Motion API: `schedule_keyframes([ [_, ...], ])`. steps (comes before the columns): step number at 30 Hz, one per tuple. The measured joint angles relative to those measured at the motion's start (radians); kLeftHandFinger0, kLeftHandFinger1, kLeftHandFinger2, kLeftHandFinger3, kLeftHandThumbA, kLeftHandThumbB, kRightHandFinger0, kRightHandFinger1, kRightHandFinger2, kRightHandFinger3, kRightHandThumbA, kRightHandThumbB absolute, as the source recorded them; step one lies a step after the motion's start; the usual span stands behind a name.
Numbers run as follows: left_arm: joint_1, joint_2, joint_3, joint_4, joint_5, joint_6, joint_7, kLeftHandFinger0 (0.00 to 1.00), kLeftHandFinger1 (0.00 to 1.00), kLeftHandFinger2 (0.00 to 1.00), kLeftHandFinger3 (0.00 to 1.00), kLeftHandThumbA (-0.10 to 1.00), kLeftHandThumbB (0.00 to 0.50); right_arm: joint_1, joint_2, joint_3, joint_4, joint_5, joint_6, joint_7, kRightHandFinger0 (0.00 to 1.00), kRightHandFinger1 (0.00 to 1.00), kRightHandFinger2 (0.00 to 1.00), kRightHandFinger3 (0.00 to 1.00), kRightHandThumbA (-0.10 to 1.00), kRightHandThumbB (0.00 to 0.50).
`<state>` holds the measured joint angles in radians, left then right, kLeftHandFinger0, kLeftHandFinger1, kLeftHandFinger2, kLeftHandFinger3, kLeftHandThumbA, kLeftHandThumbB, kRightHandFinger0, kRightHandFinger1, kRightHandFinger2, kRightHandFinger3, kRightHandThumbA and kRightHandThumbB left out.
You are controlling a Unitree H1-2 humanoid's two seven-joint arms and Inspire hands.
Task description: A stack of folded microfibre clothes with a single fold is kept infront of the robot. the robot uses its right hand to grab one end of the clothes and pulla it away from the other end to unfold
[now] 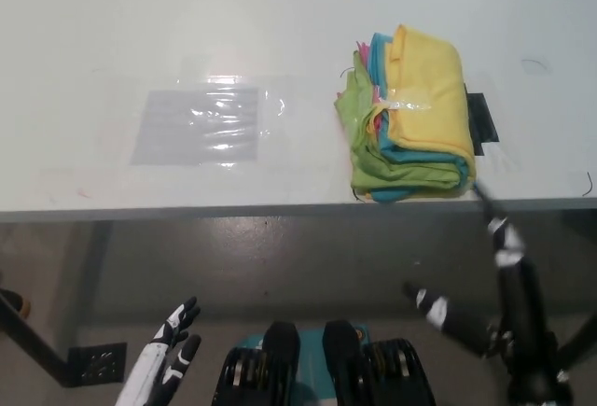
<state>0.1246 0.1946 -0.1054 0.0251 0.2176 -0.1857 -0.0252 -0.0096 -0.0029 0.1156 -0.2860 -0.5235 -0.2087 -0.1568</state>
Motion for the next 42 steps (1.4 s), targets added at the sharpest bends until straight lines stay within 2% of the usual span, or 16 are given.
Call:
schedule_keyframes([
  [6,0.0,0.0,0.0,0.0,0.007,-0.001,0.0,1.0,1.0,1.0,1.0,1.0,0.27,-0.172,0.0,-0.011,-0.062,-0.066,0.136,0.057,1.0,1.0,1.0,1.0,0.89,0.269],
  [12,-0.002,0.0,0.0,0.0,0.01,-0.002,-0.001,1.0,1.0,1.0,1.0,1.0,0.26,-0.362,0.005,-0.015,0.0,-0.109,0.275,0.103,1.0,1.0,1.0,1.0,0.92,0.252],
  [18,-0.003,0.0,0.0,0.0,0.01,-0.002,-0.002,1.0,1.0,1.0,1.0,1.0,0.245,-0.492,0.026,-0.016,0.172,-0.114,0.358,0.112,1.0,1.0,1.0,1.0,0.94,0.259],
  [32,-0.003,0.0,0.0,-0.006,0.011,-0.001,-0.005,1.0,1.0,1.0,1.0,1.0,0.238,-0.643,0.069,-0.073,0.712,-0.011,0.389,0.076,1.0,1.0,1.0,1.0,0.95,0.258],
  [34,-0.004,0.0,0.0,-0.007,0.011,-0.001,-0.006,1.0,1.0,1.0,1.0,1.0,0.243,-0.646,0.067,-0.076,0.763,0.003,0.381,0.064,1.0,1.0,1.0,1.0,0.99,0.265],
  [37,-0.005,0.001,0.0,-0.007,0.011,-0.001,-0.008,1.0,1.0,1.0,1.0,1.0,0.244,-0.647,0.064,-0.078,0.8,0.013,0.376,0.052,1.0,1.0,1.0,1.0,0.98,0.259],
  [39,-0.006,0.001,0.0,-0.007,0.011,-0.001,-0.009,1.0,1.0,1.0,1.0,1.0,0.239,-0.651,0.06,-0.079,0.817,0.023,0.372,0.041,1.0,1.0,1.0,1.0,0.93,0.256],
  [40,-0.006,0.001,0.0,-0.007,0.011,-0.001,-0.01,1.0,1.0,1.0,1.0,1.0,0.237,-0.654,0.059,-0.079,0.824,0.025,0.37,0.038,0.94,1.0,1.0,1.0,0.86,0.24],
  [41,-0.007,0.001,0.0,-0.007,0.011,-0.001,-0.011,1.0,1.0,1.0,1.0,1.0,0.237,-0.658,0.058,-0.083,0.837,0.03,0.365,0.024,0.71,0.81,0.9,0.99,0.83,0.214],
  [42,-0.009,0.001,0.0,-0.007,0.011,-0.002,-0.012,1.0,1.0,1.0,1.0,1.0,0.244,-0.662,0.058,-0.09,0.849,0.033,0.359,0.003,0.34,0.45,0.61,0.72,0.75,0.171],
])
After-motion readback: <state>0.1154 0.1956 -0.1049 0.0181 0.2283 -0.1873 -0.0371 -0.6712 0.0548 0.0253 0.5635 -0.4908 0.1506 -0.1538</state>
